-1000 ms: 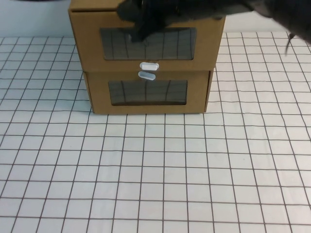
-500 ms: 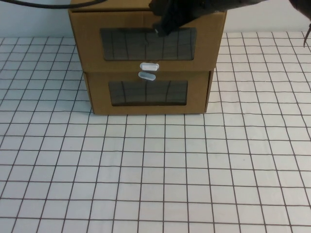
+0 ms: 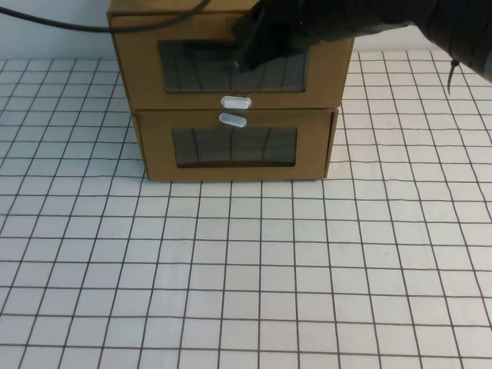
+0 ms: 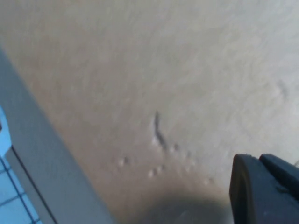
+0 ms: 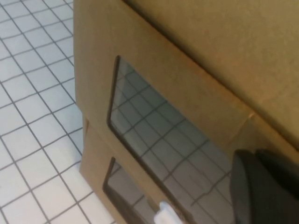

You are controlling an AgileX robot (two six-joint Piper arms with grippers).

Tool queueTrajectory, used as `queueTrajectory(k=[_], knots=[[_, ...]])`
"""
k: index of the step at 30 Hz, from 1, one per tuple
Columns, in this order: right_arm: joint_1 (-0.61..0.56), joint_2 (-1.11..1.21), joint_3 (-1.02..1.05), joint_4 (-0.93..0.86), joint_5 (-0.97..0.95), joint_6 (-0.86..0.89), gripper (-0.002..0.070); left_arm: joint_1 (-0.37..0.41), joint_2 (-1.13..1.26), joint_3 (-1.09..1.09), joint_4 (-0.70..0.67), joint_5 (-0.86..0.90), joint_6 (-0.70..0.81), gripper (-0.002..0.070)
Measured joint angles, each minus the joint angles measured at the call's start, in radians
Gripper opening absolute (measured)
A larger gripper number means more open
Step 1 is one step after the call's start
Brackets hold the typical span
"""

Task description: Close the shoe box

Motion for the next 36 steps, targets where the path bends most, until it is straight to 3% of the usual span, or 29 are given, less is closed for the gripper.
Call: queueTrajectory(k=[14, 24, 30, 36], knots=[[-0.028, -0.036, 0.0, 0.086, 0.083, -0.027, -0.0013, 0.0, -0.024, 0.045, 0.017, -0.01, 0.006, -0.0005], [-0.031, -0.215, 0.0, -0.1, 0.3, 0.022, -0.0013, 0.0, -0.179, 0.049, 0.01, 0.0, 0.042, -0.0005], [-0.11, -0.333, 0.007, -0.135, 0.404, 0.052, -0.0013, 0.0, -0.281, 0.052, 0.003, 0.004, 0.042, -0.0005], [-0.253, -0.586, 0.184, -0.102, 0.307, 0.056, -0.0013, 0.0, -0.442, 0.133, -0.003, 0.007, 0.042, -0.0005]])
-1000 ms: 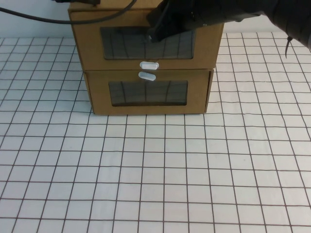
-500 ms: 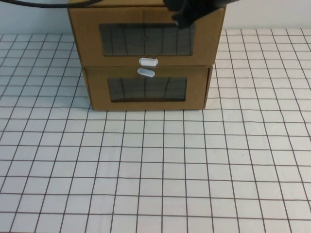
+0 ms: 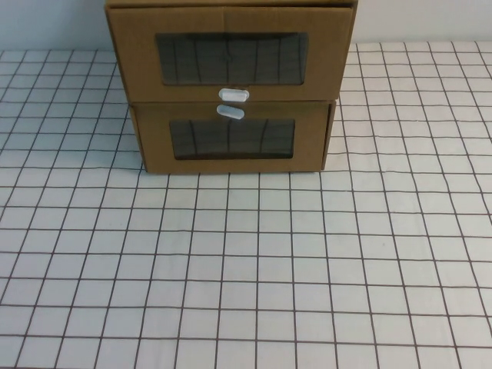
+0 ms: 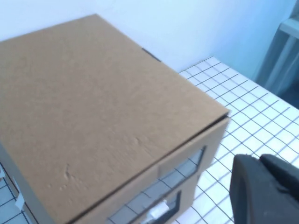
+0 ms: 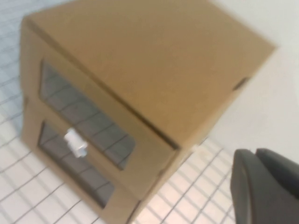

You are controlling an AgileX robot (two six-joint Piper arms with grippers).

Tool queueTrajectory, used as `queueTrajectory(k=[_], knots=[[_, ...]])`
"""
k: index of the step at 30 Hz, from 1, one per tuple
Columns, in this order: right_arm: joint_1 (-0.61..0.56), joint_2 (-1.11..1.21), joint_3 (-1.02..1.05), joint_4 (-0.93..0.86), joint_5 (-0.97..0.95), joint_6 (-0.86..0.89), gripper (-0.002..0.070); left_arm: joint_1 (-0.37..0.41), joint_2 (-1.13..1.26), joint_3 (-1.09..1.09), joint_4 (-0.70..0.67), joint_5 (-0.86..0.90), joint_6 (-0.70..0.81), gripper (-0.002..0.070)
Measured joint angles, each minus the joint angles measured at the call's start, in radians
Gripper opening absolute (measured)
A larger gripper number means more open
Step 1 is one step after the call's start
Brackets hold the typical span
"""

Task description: Close the shoe box

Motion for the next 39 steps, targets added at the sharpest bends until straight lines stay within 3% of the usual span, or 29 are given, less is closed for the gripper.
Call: queueTrajectory(k=[9, 17, 28, 39], knots=[[-0.054, -0.392, 0.593, 0.185, -0.401, -0.046, -0.0013, 0.0, -0.363, 0.396, 0.055, -0.003, 0.065, -0.0005], [-0.054, -0.575, 1.008, 0.319, -0.689, -0.077, -0.0013, 0.0, -0.717, 0.814, 0.13, -0.201, 0.078, -0.0005], [-0.054, -0.606, 1.094, 0.37, -0.71, -0.077, -0.0013, 0.0, -1.063, 1.069, 0.314, -0.363, 0.04, -0.0005], [-0.054, -0.601, 1.094, 0.381, -0.685, -0.077, -0.0013, 0.0, -1.093, 1.076, 0.365, -0.393, -0.033, -0.0005]])
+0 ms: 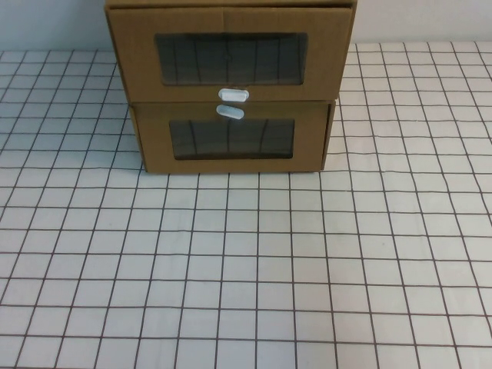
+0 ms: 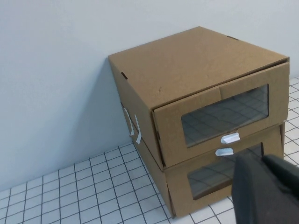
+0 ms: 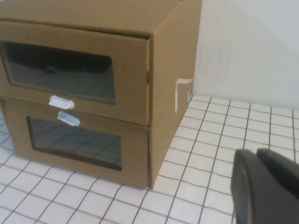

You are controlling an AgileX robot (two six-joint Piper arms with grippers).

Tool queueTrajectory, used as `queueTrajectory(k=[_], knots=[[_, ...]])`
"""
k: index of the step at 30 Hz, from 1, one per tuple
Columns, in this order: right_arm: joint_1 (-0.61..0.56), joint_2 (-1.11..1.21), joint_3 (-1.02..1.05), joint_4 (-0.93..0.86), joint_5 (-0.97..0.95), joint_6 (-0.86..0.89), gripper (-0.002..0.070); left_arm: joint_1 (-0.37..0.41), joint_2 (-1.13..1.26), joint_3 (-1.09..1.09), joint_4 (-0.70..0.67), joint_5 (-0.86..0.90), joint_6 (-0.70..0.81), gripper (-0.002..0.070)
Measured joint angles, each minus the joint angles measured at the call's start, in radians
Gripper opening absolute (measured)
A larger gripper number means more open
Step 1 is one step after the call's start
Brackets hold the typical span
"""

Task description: Close the shoe box

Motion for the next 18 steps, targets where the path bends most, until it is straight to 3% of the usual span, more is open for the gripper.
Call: queueTrajectory(k=[18], knots=[[0.0, 0.077, 0.0, 0.0, 0.219, 0.0, -0.0013, 0.0, 0.0, 0.0, -0.002, 0.012, -0.026, -0.0005]])
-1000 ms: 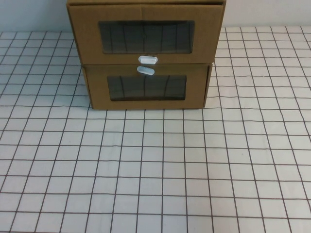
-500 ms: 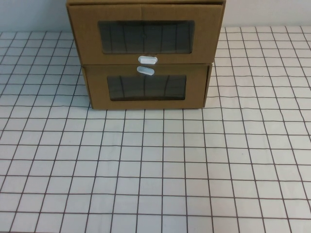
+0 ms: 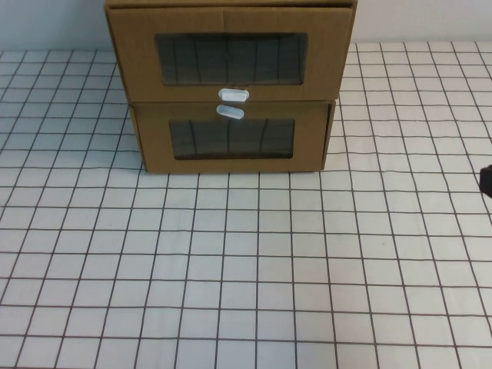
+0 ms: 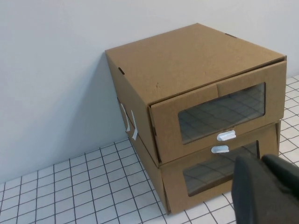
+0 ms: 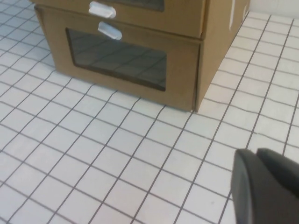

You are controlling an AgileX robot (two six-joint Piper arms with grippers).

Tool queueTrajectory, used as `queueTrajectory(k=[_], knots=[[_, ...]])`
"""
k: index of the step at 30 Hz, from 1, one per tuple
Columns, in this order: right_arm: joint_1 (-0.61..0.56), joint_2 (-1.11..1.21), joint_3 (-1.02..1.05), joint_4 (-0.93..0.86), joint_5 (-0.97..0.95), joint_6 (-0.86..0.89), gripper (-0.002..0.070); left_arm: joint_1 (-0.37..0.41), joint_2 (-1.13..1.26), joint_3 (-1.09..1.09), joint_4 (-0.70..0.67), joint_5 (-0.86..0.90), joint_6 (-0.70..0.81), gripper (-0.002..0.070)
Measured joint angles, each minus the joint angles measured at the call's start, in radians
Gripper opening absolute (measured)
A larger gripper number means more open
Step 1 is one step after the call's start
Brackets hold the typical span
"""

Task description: Close the shoe box

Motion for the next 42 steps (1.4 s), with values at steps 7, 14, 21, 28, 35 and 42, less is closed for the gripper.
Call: queueTrajectory(k=[7, 14, 21, 28, 35, 42], knots=[[0.0, 0.039, 0.0, -0.002, 0.079, 0.0, -0.0014, 0.0, 0.0, 0.0, 0.007, -0.043, 0.0, -0.0005], [0.0, 0.092, 0.0, -0.004, 0.143, 0.0, -0.0013, -0.002, -0.011, 0.089, 0.006, -0.127, 0.0, -0.0005], [0.0, 0.162, 0.0, -0.006, 0.194, 0.0, -0.0014, -0.019, -0.201, 0.447, 0.006, -0.461, 0.0, -0.0005], [0.0, 0.235, 0.0, -0.006, 0.196, 0.0, -0.0013, -0.019, -0.381, 0.785, 0.005, -0.582, -0.067, -0.0005], [0.0, 0.312, 0.0, -0.006, 0.196, 0.0, -0.0013, -0.019, -0.478, 1.033, 0.076, -0.63, -0.205, -0.0005], [0.0, 0.397, 0.0, -0.006, 0.196, 0.0, -0.0013, -0.019, -0.493, 1.134, 0.32, -0.653, -0.426, -0.0005]])
